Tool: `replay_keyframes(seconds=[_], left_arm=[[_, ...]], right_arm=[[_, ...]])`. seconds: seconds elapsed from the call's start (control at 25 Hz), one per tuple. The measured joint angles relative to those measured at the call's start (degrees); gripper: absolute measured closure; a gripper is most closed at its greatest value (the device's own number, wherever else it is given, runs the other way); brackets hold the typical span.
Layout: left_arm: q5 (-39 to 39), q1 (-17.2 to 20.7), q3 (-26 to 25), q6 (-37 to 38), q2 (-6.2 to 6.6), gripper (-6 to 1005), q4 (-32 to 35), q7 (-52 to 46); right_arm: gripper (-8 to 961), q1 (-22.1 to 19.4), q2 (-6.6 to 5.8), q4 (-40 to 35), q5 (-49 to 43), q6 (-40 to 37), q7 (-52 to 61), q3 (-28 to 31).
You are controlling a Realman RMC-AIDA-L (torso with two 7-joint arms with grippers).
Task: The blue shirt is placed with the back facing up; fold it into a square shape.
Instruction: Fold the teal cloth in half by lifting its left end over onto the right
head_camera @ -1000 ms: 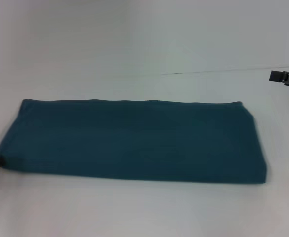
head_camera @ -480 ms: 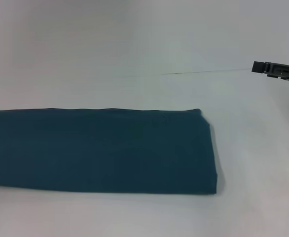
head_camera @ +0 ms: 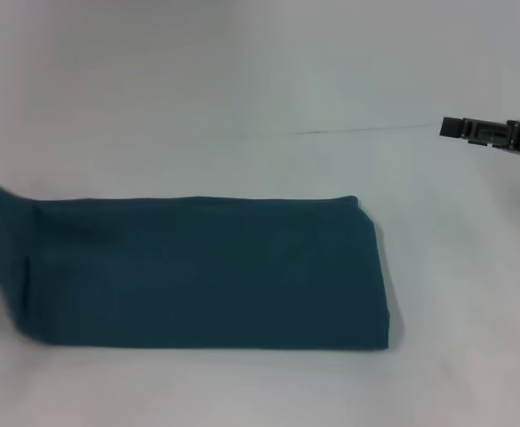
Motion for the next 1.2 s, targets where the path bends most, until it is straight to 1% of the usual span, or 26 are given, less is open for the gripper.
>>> replay_keyframes(seconds=[0.12,0.16,0.2,0.24,0.28,0.32,0.36,0.4,0.48,0.6,0.64,0.68,0.72,0.76,0.8,0.92,0.96,1.0,1.04,1.08,1.2], left_arm=[[-7.1,-3.5,3.4,3.1,-0.94,977,-3.0,1.6],[-9.8,-5.1,5.3,3.7,-1.66,977,-4.2,2.2],[-12.0,-6.5,7.1,3.9,-2.74,976,-5.1,2.9],[-13.6,-7.5,8.2,3.9,-3.46,976,-5.6,3.5],[-15.7,-9.0,10.2,3.8,-5.13,976,-6.4,4.7],[-17.6,-10.4,11.7,3.0,-6.21,975,-7.6,6.0],[-19.1,-11.4,13.0,2.5,-6.92,974,-8.8,7.0],[-22.0,-13.1,15.2,1.0,-7.31,973,-12.4,9.6],[-27.3,-16.0,18.3,-1.3,-7.34,972,-20.7,15.1],[-33.3,-20.5,19.5,-7.2,-7.53,969,-38.7,28.5],[-34.3,-21.1,19.1,-8.8,-7.55,968,-42.7,32.4],[-35.8,-21.9,18.2,-10.9,-7.54,967,-48.2,37.6],[-36.5,-22.0,17.2,-12.3,-7.55,966,-51.2,40.7],[-37.3,-21.9,14.1,-15.2,-7.56,965,-56.6,47.1],[-37.4,-21.4,10.9,-17.6,-7.56,964,-60.4,52.0],[-35.3,-18.7,1.9,-22.4,-7.56,962,-68.3,63.9],[-34.0,-18.1,0.8,-22.6,-7.59,961,-69.1,65.5],[-30.1,-17.0,-1.3,-22.6,-7.57,960,-70.1,67.2],[-30.1,-17.0,-1.3,-22.6,-7.57,935,-70.1,67.2],[-28.6,-16.7,-1.6,-22.2,-7.58,910,-70.1,66.9],[-23.8,-16.3,-2.0,-18.3,-7.56,835,-69.0,65.1]], right_arm=[[54,-0.3,0.11,0.3,0.1,0.0,-1.0,0.2],[54,-0.4,0.14,0.3,0.2,0.0,-1.3,0.2],[54,-0.5,0.15,0.4,0.3,0.0,-1.6,0.2],[54,-0.7,0.17,0.4,0.4,-0.1,-2.1,0.2],[54,-0.8,0.18,0.4,0.5,-0.3,-2.5,0.1],[54,-0.9,0.16,0.4,0.6,-0.4,-2.9,0.1],[54,-1.0,0.08,0.4,0.6,-0.5,-3.3,0.1],[54,-1.2,-0.04,0.4,0.6,-0.5,-3.6,0.0],[54,-1.6,-0.33,0.3,0.6,-0.6,-4.4,-0.2],[54,-2.1,-0.64,-0.3,0.2,-0.7,-5.2,-0.5],[54,-2.3,-0.84,-0.4,0.1,-0.7,-5.4,-0.6],[53,-2.5,-1.06,-0.4,0.0,-0.8,-5.6,-0.7],[53,-2.7,-1.23,-0.4,0.0,-0.9,-5.7,-0.7],[53,-2.9,-1.32,-0.3,0.0,-1.2,-5.9,-0.7],[53,-3.0,-1.37,-0.3,0.0,-1.3,-6.0,-0.9],[53,-3.4,-1.36,-0.3,0.0,-1.5,-6.1,-1.6],[53,-3.5,-1.36,-0.3,0.0,-1.5,-6.2,-2.0],[53,-3.5,-1.36,-0.3,-0.1,-1.4,-6.2,-2.5],[53,-3.6,-1.36,-0.3,-0.1,-1.3,-6.2,-2.9],[53,-3.6,-1.36,-0.3,-0.1,-1.1,-6.2,-3.2],[53,-3.6,-1.36,-0.2,-0.1,-0.9,-6.2,-3.4]])
